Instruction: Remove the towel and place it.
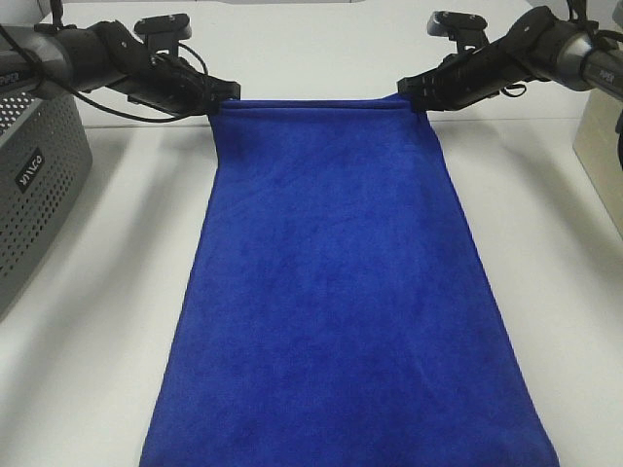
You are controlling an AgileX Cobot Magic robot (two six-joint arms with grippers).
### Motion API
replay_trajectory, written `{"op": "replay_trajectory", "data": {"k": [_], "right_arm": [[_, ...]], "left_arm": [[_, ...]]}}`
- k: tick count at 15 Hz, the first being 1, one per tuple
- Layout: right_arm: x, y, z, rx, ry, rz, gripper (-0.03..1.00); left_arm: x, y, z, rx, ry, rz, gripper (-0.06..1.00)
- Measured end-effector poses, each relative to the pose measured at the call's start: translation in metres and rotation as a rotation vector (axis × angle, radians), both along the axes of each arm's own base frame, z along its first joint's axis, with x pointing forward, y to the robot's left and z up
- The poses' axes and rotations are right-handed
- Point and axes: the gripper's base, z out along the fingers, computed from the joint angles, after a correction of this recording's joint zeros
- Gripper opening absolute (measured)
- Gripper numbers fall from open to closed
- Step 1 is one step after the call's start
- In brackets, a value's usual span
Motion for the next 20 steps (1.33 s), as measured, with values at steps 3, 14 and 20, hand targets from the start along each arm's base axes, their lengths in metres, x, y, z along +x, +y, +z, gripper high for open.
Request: {"op": "replay_trajectory", "data": {"k": [3,14,20], "right_arm": [[0.003,0.003,0.000,-0.002,-0.048,-0.008,0.02],[0.011,-0.004,-0.026,-0.043,-0.123,-0.054,0.27],[0.014,-0.006,-0.024,-0.076,-0.178,-0.064,0.60]], "left_arm": [[0.003,0.001,-0.012,0.009,-0.024,0.016,0.00],[0.006,-0.005,-0.010,0.049,-0.123,0.013,0.00],[0.008,-0.005,-0.009,0.052,-0.146,0.023,0.35]]}}
